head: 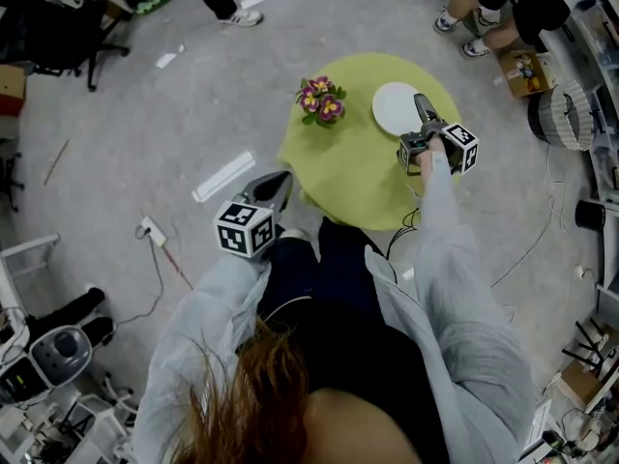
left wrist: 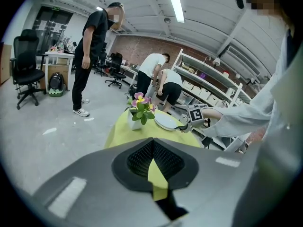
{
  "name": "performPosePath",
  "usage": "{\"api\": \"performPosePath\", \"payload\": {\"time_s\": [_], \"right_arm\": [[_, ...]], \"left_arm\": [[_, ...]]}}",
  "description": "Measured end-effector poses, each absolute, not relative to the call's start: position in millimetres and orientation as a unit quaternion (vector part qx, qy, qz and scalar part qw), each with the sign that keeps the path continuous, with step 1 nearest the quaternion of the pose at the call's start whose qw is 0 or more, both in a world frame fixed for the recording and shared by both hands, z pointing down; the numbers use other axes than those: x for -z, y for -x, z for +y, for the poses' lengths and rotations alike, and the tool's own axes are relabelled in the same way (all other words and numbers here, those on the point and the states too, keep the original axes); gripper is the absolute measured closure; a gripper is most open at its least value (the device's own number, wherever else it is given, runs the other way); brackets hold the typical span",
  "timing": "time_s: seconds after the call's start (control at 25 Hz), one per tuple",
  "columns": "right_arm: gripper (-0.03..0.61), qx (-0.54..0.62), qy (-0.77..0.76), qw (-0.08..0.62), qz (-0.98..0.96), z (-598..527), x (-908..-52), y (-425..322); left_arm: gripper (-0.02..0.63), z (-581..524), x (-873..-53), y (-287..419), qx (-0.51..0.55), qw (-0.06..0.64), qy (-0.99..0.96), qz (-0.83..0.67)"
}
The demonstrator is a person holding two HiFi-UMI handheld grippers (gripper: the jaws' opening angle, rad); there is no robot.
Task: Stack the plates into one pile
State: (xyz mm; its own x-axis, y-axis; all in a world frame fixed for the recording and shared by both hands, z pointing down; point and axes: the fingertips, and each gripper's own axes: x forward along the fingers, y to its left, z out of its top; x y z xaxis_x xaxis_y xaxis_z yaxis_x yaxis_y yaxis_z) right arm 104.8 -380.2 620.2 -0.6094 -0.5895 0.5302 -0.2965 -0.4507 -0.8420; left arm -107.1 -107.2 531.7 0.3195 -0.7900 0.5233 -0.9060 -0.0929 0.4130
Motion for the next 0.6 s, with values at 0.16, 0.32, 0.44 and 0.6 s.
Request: {"api": "performPosePath", "payload": {"time_s": [0.16,0.32,0.44,0.6], "right_arm": [[-0.002,0.731,0.439,0.092,0.514,-382.1,-618.2,-108.2],[-0.011,0.727,0.436,0.094,0.521,-383.6,-614.8,-109.0],[-0.014,0.728,0.445,0.083,0.515,-388.2,-618.3,-109.4],[-0.014,0.735,0.459,0.067,0.494,-395.2,-626.3,-103.9]], "left_arm": [[0.601,-105.1,-530.5,106.1,-0.082,0.346,-0.738,-0.573],[0.601,-102.9,-531.6,108.6,-0.081,0.345,-0.741,-0.571],[0.601,-101.3,-531.6,108.3,-0.082,0.345,-0.744,-0.566],[0.601,-97.5,-533.4,111.9,-0.086,0.345,-0.745,-0.564]]}}
